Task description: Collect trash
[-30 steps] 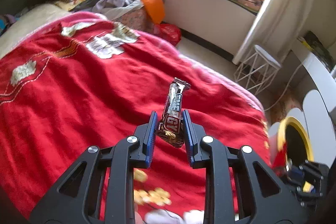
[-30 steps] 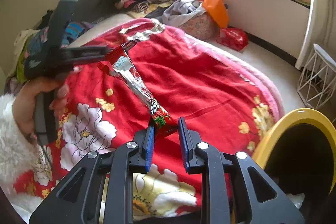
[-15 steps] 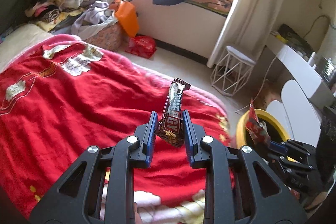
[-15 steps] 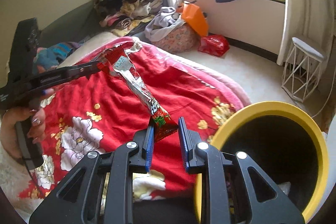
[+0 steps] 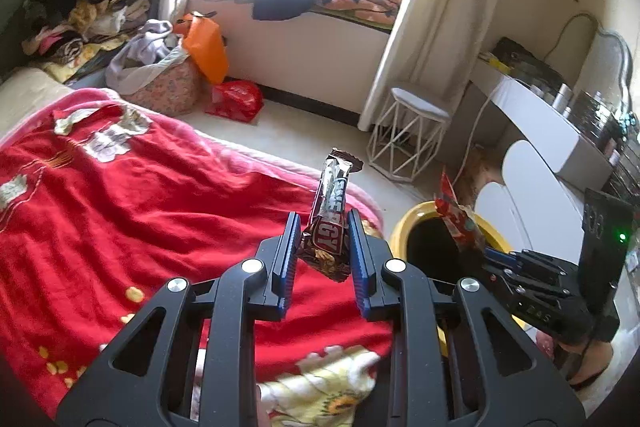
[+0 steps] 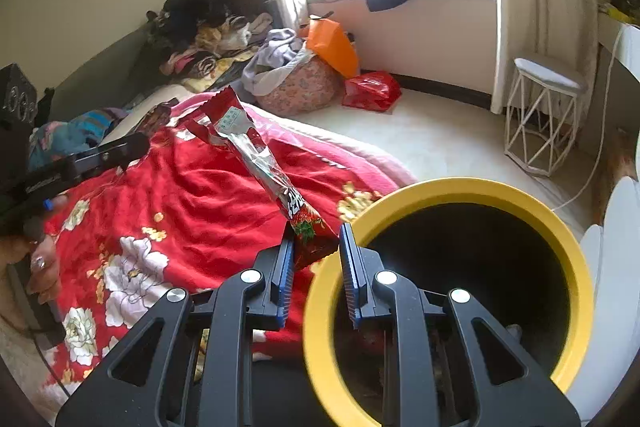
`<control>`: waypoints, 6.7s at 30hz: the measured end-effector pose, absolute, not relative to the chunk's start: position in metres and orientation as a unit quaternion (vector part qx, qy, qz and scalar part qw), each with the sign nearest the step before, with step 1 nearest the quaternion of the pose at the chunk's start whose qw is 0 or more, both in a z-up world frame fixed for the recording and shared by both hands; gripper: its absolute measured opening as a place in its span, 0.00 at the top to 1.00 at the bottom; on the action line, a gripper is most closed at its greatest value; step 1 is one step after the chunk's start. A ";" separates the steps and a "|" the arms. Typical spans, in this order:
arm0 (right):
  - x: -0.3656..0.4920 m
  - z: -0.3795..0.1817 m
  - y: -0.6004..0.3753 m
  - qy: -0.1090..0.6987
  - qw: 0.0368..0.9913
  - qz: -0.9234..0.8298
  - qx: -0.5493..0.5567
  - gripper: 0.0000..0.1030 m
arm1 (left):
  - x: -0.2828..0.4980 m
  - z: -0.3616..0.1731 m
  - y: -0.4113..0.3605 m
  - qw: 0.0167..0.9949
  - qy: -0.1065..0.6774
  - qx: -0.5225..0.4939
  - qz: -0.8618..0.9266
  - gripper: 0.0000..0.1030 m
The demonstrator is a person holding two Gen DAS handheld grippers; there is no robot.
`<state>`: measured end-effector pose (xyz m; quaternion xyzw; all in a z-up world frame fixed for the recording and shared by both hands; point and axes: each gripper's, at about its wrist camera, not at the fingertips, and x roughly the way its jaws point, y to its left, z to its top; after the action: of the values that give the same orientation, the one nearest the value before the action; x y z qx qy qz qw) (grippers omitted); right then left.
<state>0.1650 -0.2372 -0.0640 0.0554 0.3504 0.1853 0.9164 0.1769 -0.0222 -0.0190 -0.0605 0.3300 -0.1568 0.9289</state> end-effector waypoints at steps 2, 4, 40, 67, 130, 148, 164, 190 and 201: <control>0.164 -0.064 -0.244 0.349 0.918 0.178 0.059 0.80 | 0.174 -0.018 -0.029 0.928 0.329 -0.057 -0.163 0.82; 0.163 -0.064 -0.251 0.349 0.919 0.171 0.064 0.80 | 0.172 -0.018 -0.035 0.927 0.330 -0.054 -0.170 0.82; 0.157 -0.086 -0.358 0.362 0.919 0.044 0.149 0.80 | 0.150 -0.038 -0.147 0.902 0.346 0.006 -0.258 0.82; 0.152 -0.116 -0.405 0.397 0.895 0.006 0.202 0.63 | 0.181 -0.098 -0.198 0.876 0.402 0.006 -0.268 0.52; 0.019 -0.037 -0.246 0.093 0.993 0.064 0.030 0.06 | 0.046 -0.030 -0.031 0.971 0.235 -0.024 -0.024 0.10; 0.018 -0.041 -0.247 0.103 0.992 0.057 0.035 0.06 | 0.046 -0.030 -0.033 0.971 0.236 -0.026 -0.022 0.10; 0.019 -0.041 -0.249 0.103 0.992 0.056 0.036 0.06 | 0.046 -0.029 -0.033 0.972 0.234 -0.026 -0.022 0.10; 0.020 -0.041 -0.254 0.103 0.993 0.053 0.036 0.06 | 0.046 -0.025 -0.035 0.972 0.234 -0.025 -0.024 0.10; 0.020 -0.041 -0.257 0.102 0.993 0.052 0.037 0.06 | 0.046 -0.025 -0.035 0.972 0.234 -0.025 -0.023 0.10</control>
<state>0.0204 -0.2573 -0.0406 0.0372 0.1018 0.0525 0.9927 0.0465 -0.0351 -0.0253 -0.0251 0.2345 -0.0231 0.9715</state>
